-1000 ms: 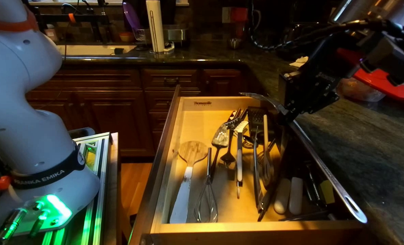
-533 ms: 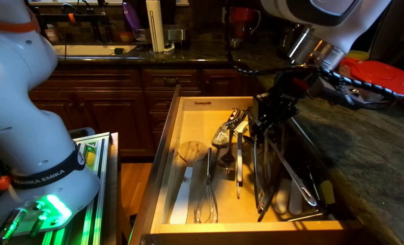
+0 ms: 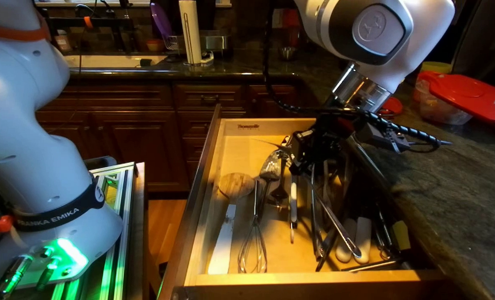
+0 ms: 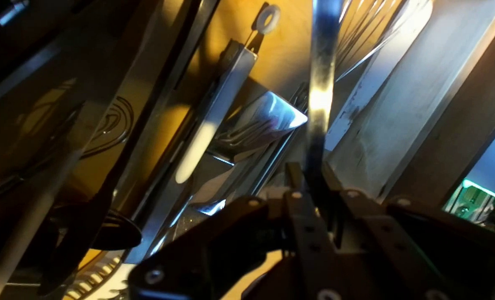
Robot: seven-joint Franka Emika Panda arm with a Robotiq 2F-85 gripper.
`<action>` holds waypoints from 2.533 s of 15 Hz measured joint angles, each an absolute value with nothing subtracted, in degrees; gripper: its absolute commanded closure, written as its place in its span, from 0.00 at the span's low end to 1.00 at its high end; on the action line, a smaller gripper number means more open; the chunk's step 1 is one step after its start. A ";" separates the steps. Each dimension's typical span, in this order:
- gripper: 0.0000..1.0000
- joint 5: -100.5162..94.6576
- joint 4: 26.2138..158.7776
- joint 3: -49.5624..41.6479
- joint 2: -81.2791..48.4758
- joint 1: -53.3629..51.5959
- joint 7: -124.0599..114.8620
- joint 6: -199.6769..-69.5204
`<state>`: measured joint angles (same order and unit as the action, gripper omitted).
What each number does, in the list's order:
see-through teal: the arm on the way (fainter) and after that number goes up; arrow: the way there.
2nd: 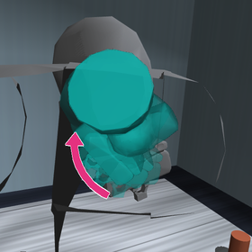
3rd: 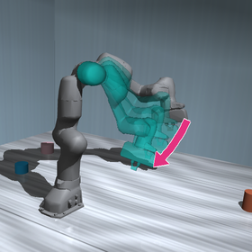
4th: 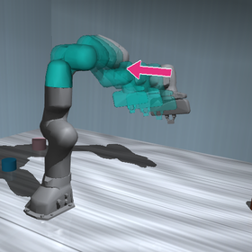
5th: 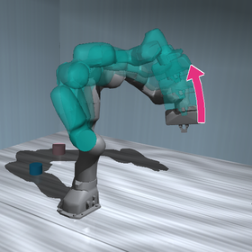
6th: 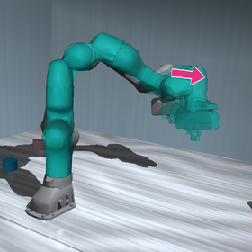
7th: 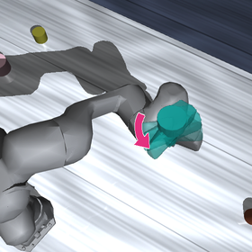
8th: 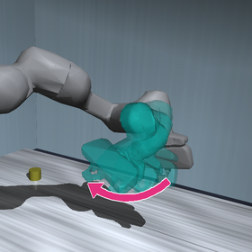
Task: Place the spatula inside the drawer
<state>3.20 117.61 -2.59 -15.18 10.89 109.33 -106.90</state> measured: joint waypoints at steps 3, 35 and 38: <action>0.97 2.75 118.23 -1.92 -15.99 10.72 114.51 -108.49; 0.00 7.12 118.79 -2.69 -5.90 10.23 122.02 -100.77; 0.00 7.54 118.58 -5.27 -1.03 10.47 116.58 -100.85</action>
